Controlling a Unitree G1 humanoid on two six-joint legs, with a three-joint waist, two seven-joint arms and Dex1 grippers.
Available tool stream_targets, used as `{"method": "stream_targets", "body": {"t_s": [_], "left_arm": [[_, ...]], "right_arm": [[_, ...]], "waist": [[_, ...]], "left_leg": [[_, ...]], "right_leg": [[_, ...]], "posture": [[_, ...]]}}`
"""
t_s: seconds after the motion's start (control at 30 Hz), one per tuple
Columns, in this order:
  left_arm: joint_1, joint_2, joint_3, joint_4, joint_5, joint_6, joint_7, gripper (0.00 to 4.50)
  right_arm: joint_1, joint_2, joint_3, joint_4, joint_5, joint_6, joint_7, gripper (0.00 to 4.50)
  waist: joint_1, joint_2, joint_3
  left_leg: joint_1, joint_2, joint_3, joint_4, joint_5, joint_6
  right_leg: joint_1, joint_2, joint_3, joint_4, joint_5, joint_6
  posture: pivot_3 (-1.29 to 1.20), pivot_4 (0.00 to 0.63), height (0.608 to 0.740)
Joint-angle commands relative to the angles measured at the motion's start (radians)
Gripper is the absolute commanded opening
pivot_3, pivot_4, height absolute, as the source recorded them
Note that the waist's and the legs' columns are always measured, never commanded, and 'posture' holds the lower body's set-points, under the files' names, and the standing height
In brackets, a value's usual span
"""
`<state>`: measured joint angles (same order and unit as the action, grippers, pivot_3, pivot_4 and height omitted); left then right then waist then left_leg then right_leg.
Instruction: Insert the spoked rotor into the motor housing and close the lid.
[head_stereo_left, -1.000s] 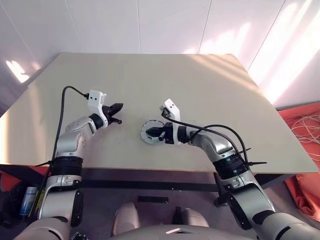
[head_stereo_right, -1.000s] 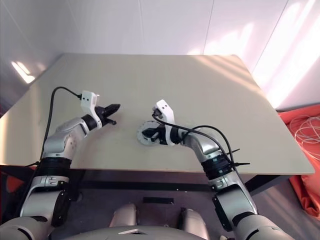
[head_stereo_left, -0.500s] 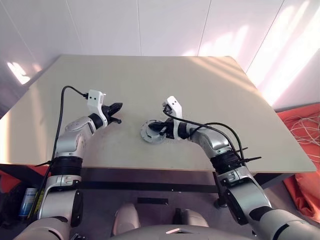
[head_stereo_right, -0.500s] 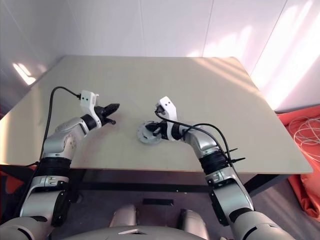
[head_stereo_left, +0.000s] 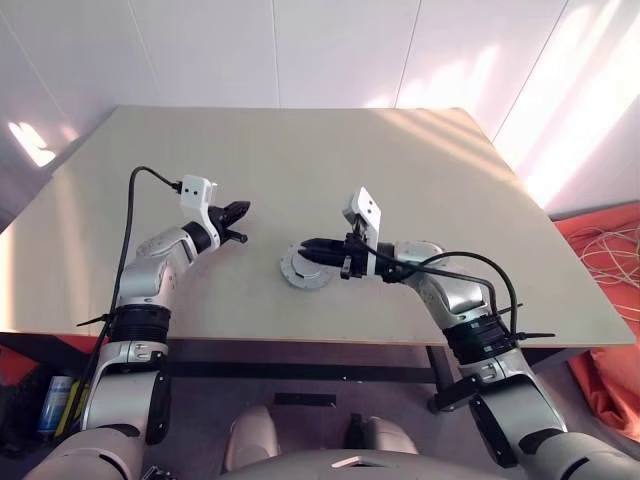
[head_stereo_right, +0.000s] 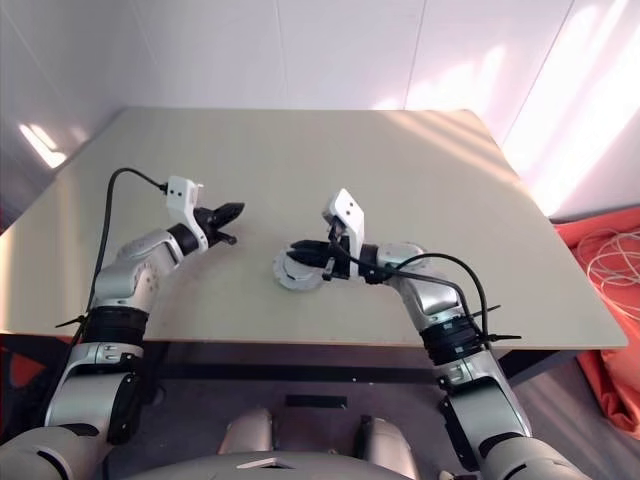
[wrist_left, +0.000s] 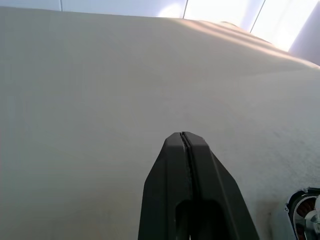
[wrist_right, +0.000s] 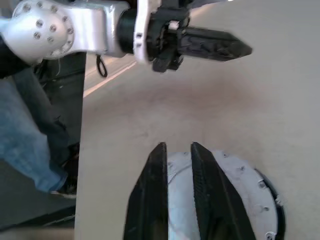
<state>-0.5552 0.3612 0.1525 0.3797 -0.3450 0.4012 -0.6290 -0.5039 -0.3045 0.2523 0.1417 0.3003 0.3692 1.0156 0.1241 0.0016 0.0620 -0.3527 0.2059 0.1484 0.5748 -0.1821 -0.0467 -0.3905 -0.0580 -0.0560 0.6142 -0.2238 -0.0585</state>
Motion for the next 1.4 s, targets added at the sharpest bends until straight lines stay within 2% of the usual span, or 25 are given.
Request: {"method": "stream_targets", "body": {"t_s": [0.03, 0.23, 0.27, 0.3, 0.6, 0.97, 1.07, 1.13, 1.4], "left_arm": [[-0.030, 0.015, 0.002, -0.011, 0.001, -0.016, -0.011, 0.00], [-0.031, 0.021, 0.003, -0.010, 0.003, -0.015, -0.016, 0.00], [-0.031, 0.022, 0.003, -0.011, 0.003, -0.015, -0.016, 0.00], [-0.031, 0.022, 0.003, -0.012, 0.003, -0.015, -0.016, 0.00], [-0.024, 0.036, 0.007, -0.014, 0.004, -0.016, -0.022, 0.00], [-0.033, 0.039, 0.003, -0.006, 0.010, -0.018, -0.027, 0.00], [-0.035, 0.039, 0.003, -0.004, 0.012, -0.020, -0.028, 0.00], [-0.034, 0.039, 0.003, -0.005, 0.012, -0.021, -0.029, 0.00], [-0.035, 0.037, 0.003, 0.002, 0.013, -0.028, -0.029, 0.00]], "right_arm": [[-0.005, -0.003, 0.013, 0.023, -0.038, -0.105, 0.022, 2.02], [-0.035, 0.033, 0.000, 0.103, -0.066, -0.188, 0.008, 4.05], [-0.050, 0.053, -0.008, 0.145, -0.088, -0.223, -0.034, 4.45], [-0.061, 0.068, -0.015, 0.176, -0.104, -0.249, -0.064, 4.48], [-0.073, 0.112, 0.008, 0.319, -0.161, -0.334, -0.055, 4.48], [-0.075, 0.126, -0.014, 0.396, -0.176, -0.381, -0.097, 4.48], [-0.083, 0.127, -0.021, 0.415, -0.177, -0.394, -0.102, 3.83], [-0.087, 0.127, -0.023, 0.418, -0.175, -0.395, -0.101, 3.20], [-0.121, 0.144, -0.063, 0.405, -0.132, -0.347, -0.113, 3.17]], "waist": [[0.000, 0.000, 0.000], [-0.001, 0.000, 0.000], [-0.002, 0.000, 0.000], [-0.003, 0.000, 0.000], [-0.004, 0.000, 0.000], [-0.004, 0.000, 0.000], [-0.004, 0.000, 0.000], [-0.004, 0.000, 0.000], [-0.004, 0.000, 0.000]], "left_leg": [[0.000, 0.000, 0.000, 0.000, 0.000, 0.000], [0.000, 0.000, 0.000, 0.000, 0.000, 0.000], [0.000, 0.000, 0.000, 0.000, 0.000, 0.000], [0.000, 0.000, 0.000, 0.000, 0.000, 0.000], [-0.001, 0.000, 0.000, 0.000, 0.000, 0.001], [0.000, 0.000, 0.000, 0.000, 0.000, 0.001], [0.000, 0.000, 0.000, 0.000, -0.001, 0.001], [0.000, 0.000, 0.000, 0.000, -0.001, 0.001], [0.000, 0.000, 0.000, 0.000, -0.001, 0.001]], "right_leg": [[0.000, 0.000, 0.000, 0.000, 0.000, 0.000], [0.000, 0.000, 0.000, 0.000, 0.000, 0.000], [0.000, 0.000, 0.000, 0.000, 0.000, 0.000], [0.000, 0.000, 0.000, 0.000, 0.000, 0.000], [-0.001, 0.000, 0.000, 0.000, 0.000, 0.000], [0.000, 0.000, 0.000, 0.000, 0.000, 0.000], [0.000, 0.000, 0.000, 0.000, 0.000, 0.000], [0.000, 0.000, 0.000, 0.000, 0.000, 0.000], [0.000, 0.000, 0.000, 0.000, 0.000, 0.000]], "posture": [[0.00, 0.000, 0.740], [0.00, 0.000, 0.740], [0.00, 0.000, 0.740], [0.00, 0.000, 0.740], [0.00, 0.000, 0.740], [0.00, 0.000, 0.740], [0.00, 0.000, 0.740], [0.00, 0.000, 0.740], [0.00, 0.000, 0.740]]}}
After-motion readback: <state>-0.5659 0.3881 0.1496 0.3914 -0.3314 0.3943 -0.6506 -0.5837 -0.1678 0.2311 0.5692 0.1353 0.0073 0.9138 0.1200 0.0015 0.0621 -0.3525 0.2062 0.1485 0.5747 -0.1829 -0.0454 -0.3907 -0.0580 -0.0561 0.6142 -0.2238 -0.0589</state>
